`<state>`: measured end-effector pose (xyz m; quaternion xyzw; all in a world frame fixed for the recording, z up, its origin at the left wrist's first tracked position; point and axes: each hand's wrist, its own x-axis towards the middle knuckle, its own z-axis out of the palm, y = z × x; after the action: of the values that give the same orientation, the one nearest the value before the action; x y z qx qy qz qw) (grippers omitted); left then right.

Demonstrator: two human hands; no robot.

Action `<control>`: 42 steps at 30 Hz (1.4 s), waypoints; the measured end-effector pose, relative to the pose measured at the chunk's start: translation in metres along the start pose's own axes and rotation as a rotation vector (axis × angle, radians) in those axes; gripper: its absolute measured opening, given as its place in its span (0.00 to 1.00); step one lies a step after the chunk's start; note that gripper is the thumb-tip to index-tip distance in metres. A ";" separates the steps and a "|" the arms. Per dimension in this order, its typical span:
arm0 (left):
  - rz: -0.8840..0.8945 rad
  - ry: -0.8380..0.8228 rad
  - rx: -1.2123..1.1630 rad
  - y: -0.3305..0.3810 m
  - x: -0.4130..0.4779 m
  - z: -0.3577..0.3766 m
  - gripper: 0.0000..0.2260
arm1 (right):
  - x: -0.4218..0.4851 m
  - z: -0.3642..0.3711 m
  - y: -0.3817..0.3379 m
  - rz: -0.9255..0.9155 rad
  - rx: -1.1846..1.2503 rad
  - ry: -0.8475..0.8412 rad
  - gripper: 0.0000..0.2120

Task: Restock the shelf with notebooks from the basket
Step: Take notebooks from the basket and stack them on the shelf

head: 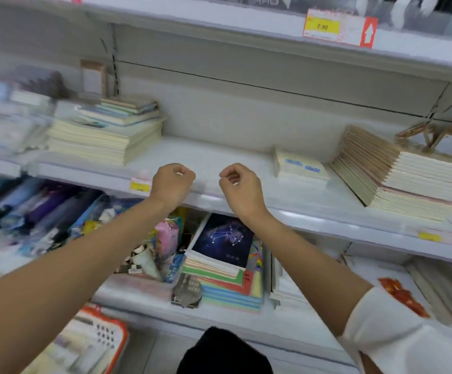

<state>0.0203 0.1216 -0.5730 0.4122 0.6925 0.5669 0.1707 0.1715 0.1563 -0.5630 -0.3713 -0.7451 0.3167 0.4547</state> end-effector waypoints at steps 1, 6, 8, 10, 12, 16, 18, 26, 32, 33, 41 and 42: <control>-0.023 0.014 0.013 -0.011 -0.008 -0.020 0.06 | -0.010 0.016 -0.003 0.001 -0.017 -0.050 0.05; -0.200 0.130 -0.003 -0.075 -0.058 -0.113 0.10 | -0.058 0.104 -0.022 0.034 -0.029 -0.288 0.05; -0.295 0.176 0.006 -0.101 -0.080 -0.145 0.09 | -0.077 0.141 -0.029 0.077 -0.013 -0.406 0.04; -0.374 0.203 0.028 -0.129 -0.102 -0.173 0.12 | -0.101 0.177 -0.033 0.099 -0.011 -0.528 0.04; -0.442 0.235 0.040 -0.158 -0.123 -0.198 0.12 | -0.125 0.208 -0.034 0.126 0.021 -0.629 0.04; -0.623 0.317 0.056 -0.214 -0.165 -0.241 0.10 | -0.174 0.255 -0.021 0.247 0.055 -0.939 0.08; -0.678 0.410 0.052 -0.240 -0.185 -0.261 0.09 | -0.195 0.268 -0.003 0.320 0.043 -1.029 0.09; -1.036 0.439 -0.019 -0.335 -0.247 -0.297 0.08 | -0.235 0.304 0.055 0.369 -0.285 -1.272 0.18; -1.184 0.450 -0.112 -0.365 -0.260 -0.276 0.08 | -0.248 0.334 0.070 0.452 -0.325 -1.296 0.24; -1.185 0.455 -0.121 -0.367 -0.259 -0.273 0.08 | -0.248 0.339 0.072 0.472 -0.323 -1.292 0.25; -1.195 0.411 -0.224 -0.366 -0.245 -0.262 0.06 | -0.240 0.384 0.082 0.629 -0.213 -1.179 0.35; -1.195 0.409 -0.222 -0.365 -0.243 -0.262 0.07 | -0.239 0.389 0.084 0.638 -0.219 -1.172 0.35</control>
<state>-0.1557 -0.2393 -0.8893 -0.1816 0.7587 0.5094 0.3633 -0.0867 -0.0530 -0.8873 -0.3839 -0.7504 0.5069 -0.1805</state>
